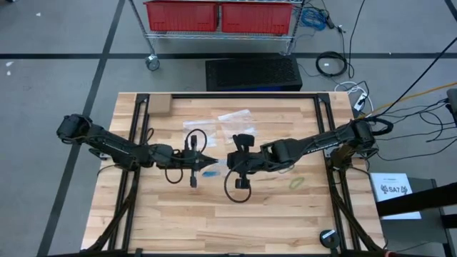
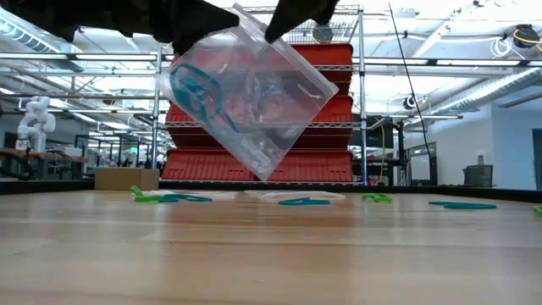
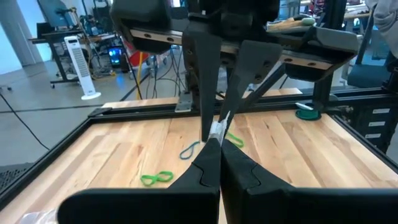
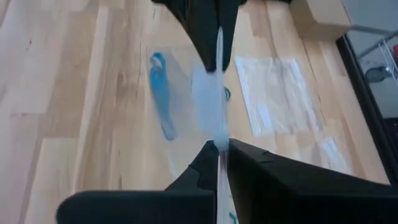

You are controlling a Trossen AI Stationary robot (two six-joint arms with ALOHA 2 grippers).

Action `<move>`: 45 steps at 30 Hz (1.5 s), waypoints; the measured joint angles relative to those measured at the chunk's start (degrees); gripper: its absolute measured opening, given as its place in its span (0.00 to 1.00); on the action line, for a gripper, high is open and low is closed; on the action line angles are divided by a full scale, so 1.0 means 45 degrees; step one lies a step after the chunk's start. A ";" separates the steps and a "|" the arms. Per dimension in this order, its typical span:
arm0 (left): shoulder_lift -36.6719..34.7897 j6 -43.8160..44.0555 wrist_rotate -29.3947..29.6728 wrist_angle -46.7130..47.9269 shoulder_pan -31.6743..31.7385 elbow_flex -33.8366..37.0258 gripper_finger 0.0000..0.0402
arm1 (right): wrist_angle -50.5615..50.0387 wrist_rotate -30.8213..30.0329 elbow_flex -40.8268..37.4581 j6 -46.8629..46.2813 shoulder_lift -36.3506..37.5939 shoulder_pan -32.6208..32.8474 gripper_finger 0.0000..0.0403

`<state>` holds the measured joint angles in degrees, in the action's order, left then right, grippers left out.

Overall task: Sort rubber bands
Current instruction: Close the transparent zip bag

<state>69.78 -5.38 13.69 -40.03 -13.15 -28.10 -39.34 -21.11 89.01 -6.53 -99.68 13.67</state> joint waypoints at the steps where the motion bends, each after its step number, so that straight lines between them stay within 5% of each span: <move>1: 0.0000 0.0004 0.0008 -0.0010 -0.0006 0.0000 0.00 | -0.0175 0.0005 -0.0002 -0.0066 0.0067 0.0000 0.00; 26: -0.0199 0.0004 -0.0029 0.0034 -0.0021 -0.0005 0.00 | -0.3203 0.0033 -0.0006 -0.2011 0.0347 0.0155 0.00; 39: -0.0238 0.0038 -0.0075 0.0060 -0.0029 -0.0015 0.00 | -0.2604 0.0110 0.0882 -0.1512 0.0443 0.0147 0.40; 45: -0.0228 0.0040 -0.0073 0.0087 -0.0024 -0.0015 0.00 | -0.1556 0.0406 0.0908 -0.0481 0.0423 0.0017 0.43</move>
<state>68.75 -5.20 13.37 -39.64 -13.26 -28.16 -46.34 -19.28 93.10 -8.69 -97.78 13.75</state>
